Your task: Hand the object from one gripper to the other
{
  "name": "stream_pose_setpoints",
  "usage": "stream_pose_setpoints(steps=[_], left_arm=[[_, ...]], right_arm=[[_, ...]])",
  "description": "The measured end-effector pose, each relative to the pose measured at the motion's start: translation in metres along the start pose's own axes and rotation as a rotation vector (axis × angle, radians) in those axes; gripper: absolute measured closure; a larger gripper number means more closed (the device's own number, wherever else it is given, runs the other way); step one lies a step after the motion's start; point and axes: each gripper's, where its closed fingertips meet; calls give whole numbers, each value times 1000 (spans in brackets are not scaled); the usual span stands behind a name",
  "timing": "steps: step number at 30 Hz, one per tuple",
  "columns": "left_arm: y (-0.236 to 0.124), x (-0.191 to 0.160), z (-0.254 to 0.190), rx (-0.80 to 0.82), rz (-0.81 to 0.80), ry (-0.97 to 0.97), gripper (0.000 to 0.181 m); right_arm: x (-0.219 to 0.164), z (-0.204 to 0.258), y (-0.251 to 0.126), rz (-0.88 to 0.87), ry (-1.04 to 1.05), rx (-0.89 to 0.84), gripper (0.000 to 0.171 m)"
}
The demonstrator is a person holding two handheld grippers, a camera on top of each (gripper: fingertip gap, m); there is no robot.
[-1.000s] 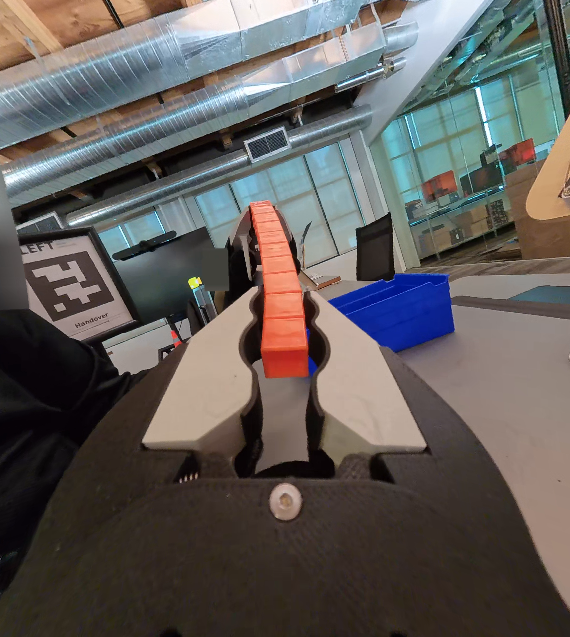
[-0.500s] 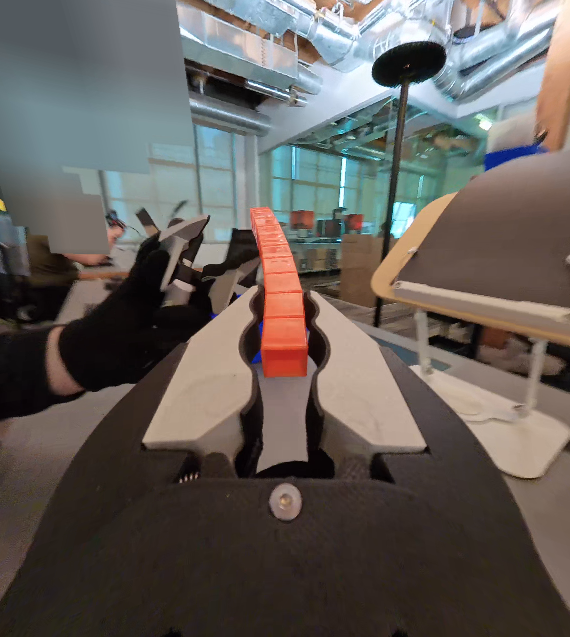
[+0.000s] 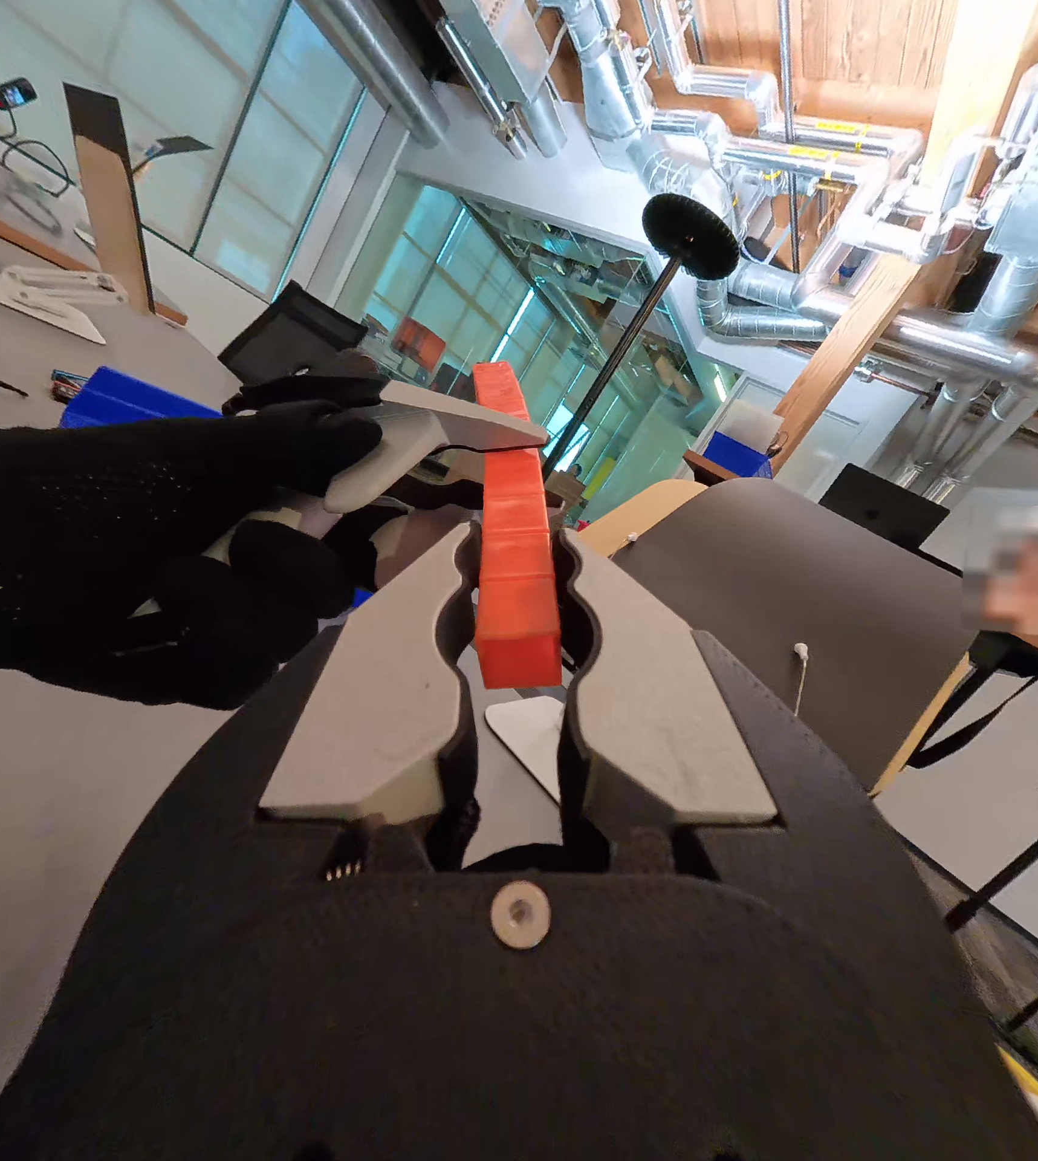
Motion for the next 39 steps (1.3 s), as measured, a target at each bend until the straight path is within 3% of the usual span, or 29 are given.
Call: stream_pose_setpoints(steps=[3, 5, 6, 10, 15, 22, 25, 31, 35, 39], left_arm=[[-1, -2, -1, 2, 44, 42, 160], [-3, -2, -4, -12, 79, 66, 160], [-3, -3, -7, -28, 110, 78, 160], [-3, -25, -17, -72, 335, 157, 161], [-7, -52, -40, -193, 584, 240, 161], [-8, -88, -60, -344, 846, 223, 161], [-11, -98, -67, -408, 904, 189, 161], [-15, -109, -73, -469, 954, 139, 161], [-6, -100, -59, -380, 881, 150, 157], [0, -76, -44, -247, 747, 198, 136]], right_arm=[[-2, 7, -1, 7, 26, 53, 149], [-2, 10, -4, -5, 81, 97, 129], [-3, 11, -6, -2, 133, 127, 120], [-2, 23, -17, -36, 424, 355, 115], [8, 30, -35, -120, 826, 688, 119], [45, 69, -61, -312, 994, 1143, 128], [55, 81, -67, -365, 1008, 1241, 136], [66, 97, -73, -418, 993, 1308, 148], [59, 94, -65, -407, 983, 1215, 148], [39, 87, -47, -278, 925, 1062, 149]])
Point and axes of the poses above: each gripper's, where its closed fingertips meet, y out along the fingers, x out of its top, z = x × y across the jaws, and after that the axes turned 8 degrees about -y, right-handed
